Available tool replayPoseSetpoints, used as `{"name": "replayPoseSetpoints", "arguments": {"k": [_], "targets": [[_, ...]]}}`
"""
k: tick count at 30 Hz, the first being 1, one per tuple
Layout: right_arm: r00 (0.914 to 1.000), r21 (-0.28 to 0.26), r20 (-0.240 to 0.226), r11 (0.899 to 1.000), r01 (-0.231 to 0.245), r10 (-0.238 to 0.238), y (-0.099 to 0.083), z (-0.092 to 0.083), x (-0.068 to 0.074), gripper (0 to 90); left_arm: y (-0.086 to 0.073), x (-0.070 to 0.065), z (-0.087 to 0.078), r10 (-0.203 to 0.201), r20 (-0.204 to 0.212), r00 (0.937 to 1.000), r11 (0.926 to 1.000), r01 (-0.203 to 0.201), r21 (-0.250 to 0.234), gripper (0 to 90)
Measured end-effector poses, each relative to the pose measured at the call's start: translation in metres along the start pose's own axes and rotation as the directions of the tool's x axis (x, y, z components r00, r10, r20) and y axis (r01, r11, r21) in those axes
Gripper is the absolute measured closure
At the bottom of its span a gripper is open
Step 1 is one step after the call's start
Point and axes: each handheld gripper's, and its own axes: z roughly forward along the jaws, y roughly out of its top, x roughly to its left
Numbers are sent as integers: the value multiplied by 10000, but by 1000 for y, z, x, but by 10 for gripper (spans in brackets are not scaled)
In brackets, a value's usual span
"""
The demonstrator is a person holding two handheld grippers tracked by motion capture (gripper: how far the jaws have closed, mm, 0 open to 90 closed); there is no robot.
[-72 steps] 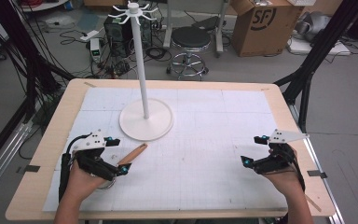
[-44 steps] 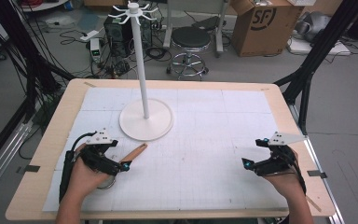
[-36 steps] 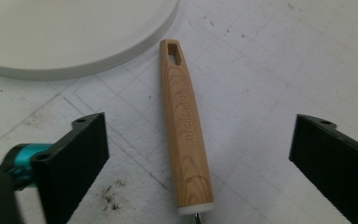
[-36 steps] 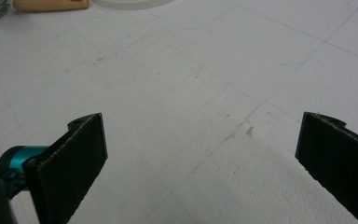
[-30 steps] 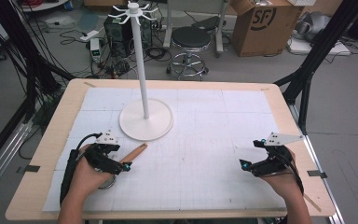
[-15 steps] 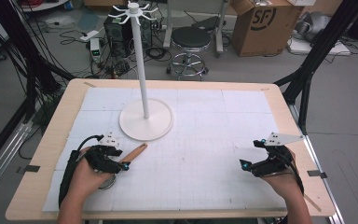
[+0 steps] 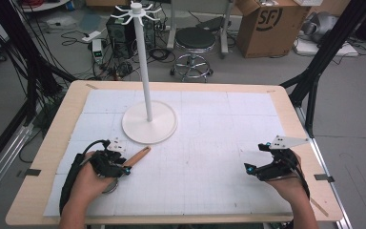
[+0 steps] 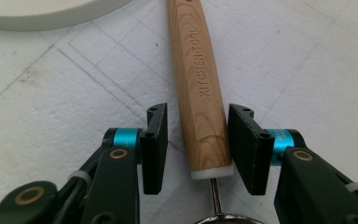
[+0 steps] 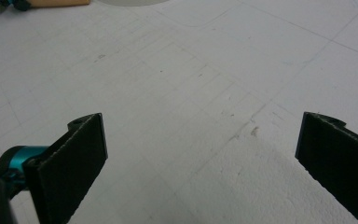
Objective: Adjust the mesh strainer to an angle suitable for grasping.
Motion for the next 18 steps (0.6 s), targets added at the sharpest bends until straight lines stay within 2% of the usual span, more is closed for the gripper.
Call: {"name": "replayPoseSetpoints", "arguments": {"k": [2,8,14,18], "targets": [[10000,4,-7,10000,-3,3,0,0,0,8,1,-1,0,82,28,10000,9999,-82,69,635],[10000,3,-13,10000,-6,6,0,0,0,8,3,-4,0,242,36,9997,9996,-242,168,679],[10000,-40,-4,10000,-27,27,0,-1,0,8,5,-8,0,579,-143,9982,9977,-573,351,688],[10000,-11,-32,10000,-13,13,0,-1,1,8,6,-9,0,642,-22,9979,9973,-641,356,691]]}}
